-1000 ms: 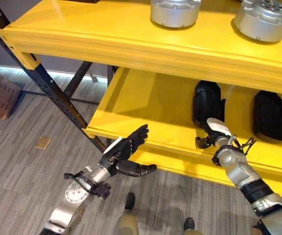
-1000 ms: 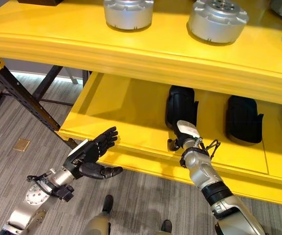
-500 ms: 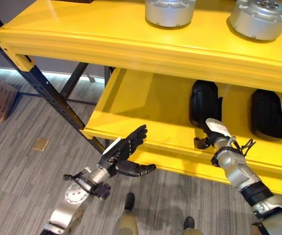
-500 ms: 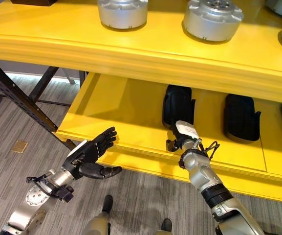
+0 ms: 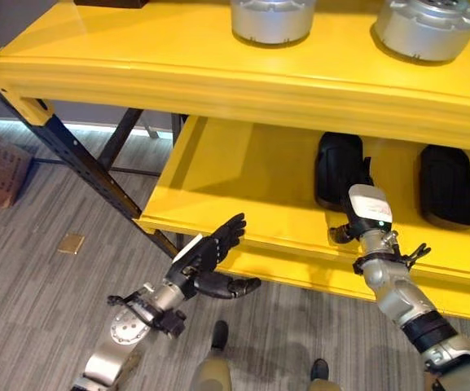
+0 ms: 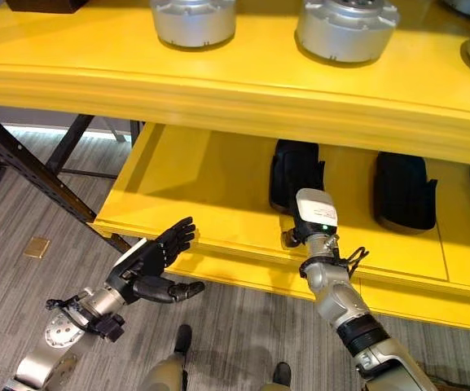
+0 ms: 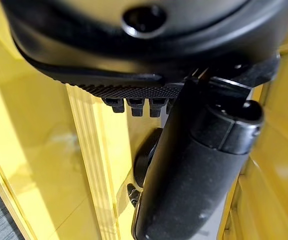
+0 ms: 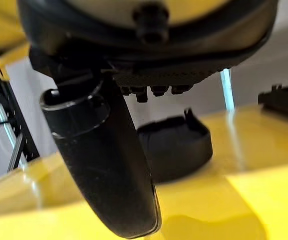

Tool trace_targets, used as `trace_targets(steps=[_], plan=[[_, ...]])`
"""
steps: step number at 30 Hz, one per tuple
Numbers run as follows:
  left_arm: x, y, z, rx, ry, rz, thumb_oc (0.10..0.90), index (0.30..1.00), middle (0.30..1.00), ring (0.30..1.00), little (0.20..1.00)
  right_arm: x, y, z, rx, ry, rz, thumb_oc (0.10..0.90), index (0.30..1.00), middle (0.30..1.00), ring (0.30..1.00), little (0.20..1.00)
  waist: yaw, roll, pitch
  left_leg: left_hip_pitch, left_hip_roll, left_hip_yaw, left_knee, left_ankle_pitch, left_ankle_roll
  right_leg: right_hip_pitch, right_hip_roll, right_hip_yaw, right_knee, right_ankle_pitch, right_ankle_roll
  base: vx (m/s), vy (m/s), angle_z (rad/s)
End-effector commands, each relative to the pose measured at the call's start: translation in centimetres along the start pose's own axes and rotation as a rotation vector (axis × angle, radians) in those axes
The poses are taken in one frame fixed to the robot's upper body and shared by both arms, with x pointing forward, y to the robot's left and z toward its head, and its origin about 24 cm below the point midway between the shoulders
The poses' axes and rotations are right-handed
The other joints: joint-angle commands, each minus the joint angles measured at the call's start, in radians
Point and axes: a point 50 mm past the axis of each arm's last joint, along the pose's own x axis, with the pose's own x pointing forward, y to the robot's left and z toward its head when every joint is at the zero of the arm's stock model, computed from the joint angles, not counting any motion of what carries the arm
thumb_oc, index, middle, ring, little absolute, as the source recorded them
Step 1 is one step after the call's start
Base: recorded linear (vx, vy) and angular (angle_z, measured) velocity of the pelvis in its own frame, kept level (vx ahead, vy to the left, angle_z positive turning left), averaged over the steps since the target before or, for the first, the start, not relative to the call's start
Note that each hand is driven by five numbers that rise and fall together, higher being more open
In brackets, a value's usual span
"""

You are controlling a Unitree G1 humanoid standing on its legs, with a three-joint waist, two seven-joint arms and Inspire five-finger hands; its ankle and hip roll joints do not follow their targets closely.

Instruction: Move parts from the plastic box to the shelf.

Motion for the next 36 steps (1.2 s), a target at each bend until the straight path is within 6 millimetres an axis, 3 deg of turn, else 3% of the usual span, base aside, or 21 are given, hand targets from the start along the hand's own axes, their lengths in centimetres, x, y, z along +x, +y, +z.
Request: trace_targets(steps=[1, 10, 11, 13, 18, 19, 23, 29, 32, 34, 35, 36], plan=[[0.9, -1.2, 4.6, 0.002, -0.303, -0.051, 0.9, 1.0, 1.0, 1.0, 1.0, 2.5, -5.9, 1.3, -0.046, -0.155, -0.376, 0.9, 1.0, 1.0, 1.0, 1.0, 0.013, 0.011, -0.057, 0.113, 0.038, 0.155, 0.007, -0.158, 0.037, -0.093, 0.006, 0.005, 0.045, -0.008, -0.046, 0.0, 0.031, 0.0], [0.7, -1.2, 4.8, -0.015, -0.325, -0.034, 0.9, 1.0, 1.0, 1.0, 1.0, 1.9, -6.3, 2.6, 0.026, -0.282, -0.439, 0.9, 1.0, 1.0, 1.0, 1.0, 0.011, 0.017, -0.067, 0.119, 0.037, 0.153, 0.005, -0.159, 0.036, -0.085, 0.003, 0.002, 0.041, -0.009, -0.047, 0.0, 0.018, 0.0], [0.5, -1.1, 4.8, -0.016, -0.34, -0.02, 0.9, 1.0, 1.0, 1.0, 1.0, 1.0, -6.4, 3.6, 0.148, -0.357, -0.427, 0.9, 1.0, 1.0, 1.0, 1.0, 0.002, 0.017, -0.07, 0.122, 0.036, 0.154, 0.003, -0.158, 0.037, -0.084, 0.003, 0.006, 0.042, -0.011, -0.049, -0.04, 0.111, 0.0], [0.2, -1.0, 4.9, -0.022, -0.359, -0.009, 0.9, 1.0, 1.0, 1.0, 1.0, -0.2, -6.9, 4.5, 0.221, -0.425, -0.421, 0.9, 1.0, 1.0, 1.0, 1.0, -0.011, 0.014, -0.075, 0.124, 0.036, 0.156, 0.001, -0.159, 0.036, -0.084, 0.005, 0.011, 0.046, -0.016, -0.049, -0.04, 0.125, 0.01], [0.1, -0.9, 5.0, -0.023, -0.367, -0.002, 0.9, 1.0, 1.0, 1.0, 1.0, -0.9, -7.1, 4.6, 0.257, -0.438, -0.415, 0.9, 1.0, 1.0, 1.0, 1.0, -0.016, 0.012, -0.078, 0.126, 0.035, 0.158, 0.001, -0.16, 0.036, -0.083, 0.006, 0.016, 0.047, -0.017, -0.048, -0.01, 0.083, -0.04], [-0.7, -0.1, 5.4, -0.043, -0.422, 0.06, 0.9, 1.0, 1.0, 1.0, 1.0, -4.7, -7.2, 3.8, 0.445, -0.378, -0.344, 0.9, 1.0, 1.0, 1.0, 1.0, -0.066, -0.016, -0.093, 0.137, 0.024, 0.177, 0.006, -0.175, 0.048, -0.084, -0.004, 0.042, 0.058, -0.009, -0.033, 0.02, 0.309, -0.05], [-0.9, -0.8, 5.2, 0.018, -0.391, -0.039, 0.9, 1.0, 1.0, 1.0, 1.0, -6.7, -6.1, 3.8, 0.494, -0.352, -0.17, 0.9, 1.0, 1.0, 1.0, 1.0, -0.101, -0.041, -0.099, 0.165, 0.005, 0.229, 0.005, -0.203, 0.064, -0.085, -0.019, 0.056, 0.038, 0.02, -0.003, 0.02, 0.249, 0.07], [-0.8, -1.1, 5.5, 0.081, -0.385, -0.078, 0.9, 1.0, 1.0, 1.0, 1.0, -7.9, -5.4, 4.4, 0.558, -0.361, -0.15, 0.9, 1.0, 1.0, 1.0, 1.0, -0.144, -0.046, -0.096, 0.189, -0.014, 0.31, -0.007, -0.219, 0.073, -0.124, -0.034, 0.076, 0.006, 0.078, 0.029, -0.04, 0.155, -0.47], [-0.4, -0.3, 6.1, 0.101, -0.402, -0.005, 0.9, 1.0, 1.0, 1.0, 1.0, -8.0, -5.5, 5.0, 0.57, -0.398, -0.153, 0.9, 1.0, 1.0, 1.0, 1.0, -0.16, -0.047, -0.088, 0.202, -0.017, 0.389, -0.003, -0.228, 0.09, -0.168, -0.019, 0.033, 0.115, 0.033, 0.026, -0.13, 0.042, -0.34], [-0.3, -0.2, 6.3, 0.101, -0.407, 0.002, 0.9, 1.0, 1.0, 1.0, 1.0, -8.0, -5.6, 5.0, 0.571, -0.398, -0.159, 0.9, 1.0, 1.0, 1.0, 1.0, -0.157, -0.045, -0.088, 0.195, -0.018, 0.397, 0.003, -0.226, 0.098, -0.173, -0.018, 0.019, 0.165, 0.008, 0.017, -0.14, -0.027, -0.6], [-0.1, -0.3, 6.4, 0.101, -0.419, 0.02, 0.9, 1.0, 1.0, 1.0, 1.0, -8.0, -5.7, 4.9, 0.567, -0.409, -0.174, 0.9, 1.0, 1.0, 1.0, 1.0, -0.146, -0.039, -0.084, 0.162, -0.013, 0.409, 0.043, -0.226, 0.115, -0.195, -0.03, -0.016, 0.309, -0.036, -0.016, -0.2, -0.081, -0.77], [-0.2, -0.3, 6.4, 0.095, -0.423, 0.024, 0.9, 1.0, 1.0, 1.0, 1.0, -7.9, -5.7, 4.9, 0.562, -0.416, -0.18, 0.9, 1.0, 1.0, 1.0, 1.0, -0.137, -0.036, -0.083, 0.144, -0.006, 0.415, 0.061, -0.224, 0.12, -0.202, -0.036, -0.025, 0.356, -0.052, -0.033, -0.24, -0.15, -0.92]])
